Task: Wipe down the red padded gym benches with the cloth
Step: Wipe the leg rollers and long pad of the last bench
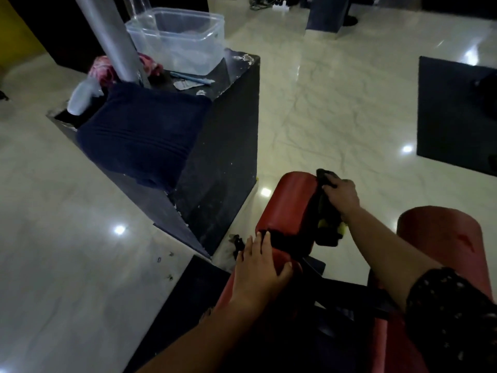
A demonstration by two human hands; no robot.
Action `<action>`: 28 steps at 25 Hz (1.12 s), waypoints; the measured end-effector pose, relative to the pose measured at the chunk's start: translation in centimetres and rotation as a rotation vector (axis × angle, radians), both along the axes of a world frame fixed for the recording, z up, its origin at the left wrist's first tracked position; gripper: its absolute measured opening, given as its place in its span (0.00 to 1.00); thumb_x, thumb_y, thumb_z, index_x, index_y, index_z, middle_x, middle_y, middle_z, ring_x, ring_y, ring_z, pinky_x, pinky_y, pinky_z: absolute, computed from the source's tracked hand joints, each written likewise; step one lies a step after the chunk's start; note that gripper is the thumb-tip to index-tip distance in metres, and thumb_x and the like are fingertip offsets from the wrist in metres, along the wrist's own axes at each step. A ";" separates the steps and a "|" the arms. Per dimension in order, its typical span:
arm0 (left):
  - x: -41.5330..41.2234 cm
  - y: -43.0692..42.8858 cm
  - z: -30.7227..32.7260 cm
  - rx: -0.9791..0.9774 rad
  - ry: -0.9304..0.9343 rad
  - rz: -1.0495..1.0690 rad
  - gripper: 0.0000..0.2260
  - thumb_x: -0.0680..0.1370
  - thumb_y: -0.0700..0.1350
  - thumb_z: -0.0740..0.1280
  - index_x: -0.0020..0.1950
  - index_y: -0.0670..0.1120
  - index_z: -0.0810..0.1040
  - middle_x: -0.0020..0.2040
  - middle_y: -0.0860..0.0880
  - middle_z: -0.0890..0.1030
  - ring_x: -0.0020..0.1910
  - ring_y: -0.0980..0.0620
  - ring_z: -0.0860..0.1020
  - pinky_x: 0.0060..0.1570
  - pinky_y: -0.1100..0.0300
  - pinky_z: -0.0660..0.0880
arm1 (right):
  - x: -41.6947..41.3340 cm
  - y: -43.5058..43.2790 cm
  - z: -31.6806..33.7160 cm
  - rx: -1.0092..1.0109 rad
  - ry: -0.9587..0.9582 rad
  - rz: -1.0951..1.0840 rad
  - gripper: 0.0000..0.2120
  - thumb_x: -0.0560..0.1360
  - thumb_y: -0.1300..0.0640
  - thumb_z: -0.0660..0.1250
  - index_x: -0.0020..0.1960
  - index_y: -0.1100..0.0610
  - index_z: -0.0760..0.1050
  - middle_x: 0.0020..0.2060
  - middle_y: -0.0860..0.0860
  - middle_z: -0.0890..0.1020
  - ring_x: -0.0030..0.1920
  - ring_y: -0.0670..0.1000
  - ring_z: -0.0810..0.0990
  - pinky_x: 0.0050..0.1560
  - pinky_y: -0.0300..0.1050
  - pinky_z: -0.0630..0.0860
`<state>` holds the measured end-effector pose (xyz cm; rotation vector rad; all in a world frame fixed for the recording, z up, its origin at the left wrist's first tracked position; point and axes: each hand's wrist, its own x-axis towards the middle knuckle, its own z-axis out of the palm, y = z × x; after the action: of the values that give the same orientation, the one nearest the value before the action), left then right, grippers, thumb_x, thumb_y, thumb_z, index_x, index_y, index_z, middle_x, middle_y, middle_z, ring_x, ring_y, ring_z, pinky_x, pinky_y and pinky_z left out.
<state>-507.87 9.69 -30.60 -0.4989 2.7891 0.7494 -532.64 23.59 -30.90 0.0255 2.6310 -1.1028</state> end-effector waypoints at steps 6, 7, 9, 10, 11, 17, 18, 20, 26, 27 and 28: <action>-0.1 0.1 0.3 -0.013 0.031 0.013 0.38 0.78 0.64 0.57 0.81 0.47 0.47 0.81 0.46 0.52 0.79 0.47 0.49 0.76 0.49 0.51 | 1.7 0.4 -0.5 -0.431 -0.282 -0.252 0.24 0.78 0.61 0.64 0.73 0.52 0.69 0.65 0.56 0.77 0.58 0.56 0.79 0.59 0.45 0.76; 0.0 0.2 0.3 -0.022 0.042 0.017 0.37 0.78 0.63 0.57 0.81 0.47 0.47 0.81 0.46 0.52 0.79 0.46 0.49 0.76 0.50 0.51 | 3.6 0.3 -0.5 -0.470 -0.259 -0.276 0.24 0.78 0.62 0.64 0.74 0.53 0.69 0.65 0.55 0.77 0.58 0.56 0.79 0.57 0.43 0.75; 0.2 0.4 0.5 -0.047 0.060 0.024 0.37 0.79 0.63 0.57 0.81 0.47 0.48 0.80 0.46 0.53 0.79 0.46 0.50 0.76 0.50 0.52 | 7.5 0.5 -1.1 -0.516 -0.251 -0.288 0.25 0.78 0.63 0.64 0.73 0.54 0.69 0.64 0.52 0.77 0.59 0.54 0.79 0.58 0.41 0.74; 0.2 0.4 0.6 -0.051 0.065 0.025 0.37 0.79 0.63 0.57 0.81 0.47 0.48 0.80 0.46 0.53 0.79 0.46 0.50 0.76 0.50 0.52 | 9.2 0.7 -1.6 -0.511 -0.256 -0.272 0.25 0.77 0.63 0.65 0.73 0.53 0.69 0.64 0.51 0.77 0.58 0.53 0.79 0.58 0.41 0.74; 0.2 0.4 0.5 -0.050 0.064 0.024 0.37 0.79 0.62 0.57 0.81 0.46 0.48 0.80 0.46 0.53 0.79 0.46 0.50 0.76 0.49 0.53 | 10.9 0.9 -1.9 -0.475 -0.260 -0.244 0.24 0.77 0.62 0.66 0.72 0.52 0.70 0.63 0.51 0.78 0.56 0.52 0.80 0.57 0.41 0.75; 0.6 0.0 0.4 -0.025 0.073 0.015 0.39 0.79 0.64 0.56 0.81 0.45 0.44 0.81 0.45 0.50 0.80 0.46 0.48 0.77 0.49 0.51 | 16.9 3.0 -0.7 0.053 -0.146 0.166 0.24 0.77 0.56 0.66 0.73 0.46 0.69 0.63 0.54 0.77 0.56 0.55 0.79 0.49 0.40 0.71; 0.9 0.1 0.3 -0.021 0.073 0.029 0.40 0.79 0.65 0.56 0.81 0.44 0.43 0.81 0.44 0.49 0.80 0.47 0.47 0.77 0.50 0.50 | 17.6 3.5 -0.2 0.207 -0.060 0.281 0.25 0.78 0.54 0.65 0.73 0.43 0.68 0.66 0.54 0.73 0.58 0.56 0.77 0.52 0.42 0.73; 1.6 0.1 0.3 -0.034 0.069 0.067 0.43 0.78 0.66 0.56 0.80 0.42 0.41 0.81 0.42 0.47 0.80 0.46 0.46 0.78 0.51 0.48 | 18.7 4.1 0.7 0.529 0.287 0.502 0.25 0.75 0.52 0.68 0.71 0.39 0.70 0.70 0.51 0.69 0.55 0.60 0.77 0.50 0.51 0.78; 2.0 -0.1 -0.1 -0.025 0.008 0.084 0.47 0.75 0.71 0.55 0.80 0.40 0.45 0.80 0.40 0.49 0.80 0.44 0.48 0.78 0.50 0.49 | 16.1 -2.7 4.6 1.085 0.789 1.097 0.18 0.76 0.50 0.66 0.65 0.45 0.76 0.70 0.54 0.70 0.53 0.65 0.76 0.38 0.52 0.75; 2.0 -0.2 -0.1 -0.033 0.001 0.079 0.49 0.72 0.74 0.51 0.80 0.40 0.45 0.80 0.40 0.49 0.80 0.44 0.48 0.78 0.50 0.50 | 16.0 -4.4 5.2 1.115 0.773 1.154 0.17 0.79 0.52 0.62 0.67 0.49 0.75 0.73 0.54 0.65 0.58 0.66 0.73 0.43 0.54 0.76; 2.0 -0.2 0.0 -0.037 -0.005 0.076 0.51 0.69 0.75 0.46 0.80 0.40 0.44 0.80 0.40 0.49 0.80 0.44 0.47 0.78 0.50 0.49 | 16.2 -6.1 5.8 1.137 0.754 1.197 0.17 0.81 0.54 0.58 0.68 0.53 0.73 0.74 0.55 0.62 0.61 0.67 0.71 0.47 0.56 0.75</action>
<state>-505.84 9.44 -30.62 -0.6155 2.7982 0.7123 -516.45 17.53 -25.12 -1.6594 2.5471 0.9102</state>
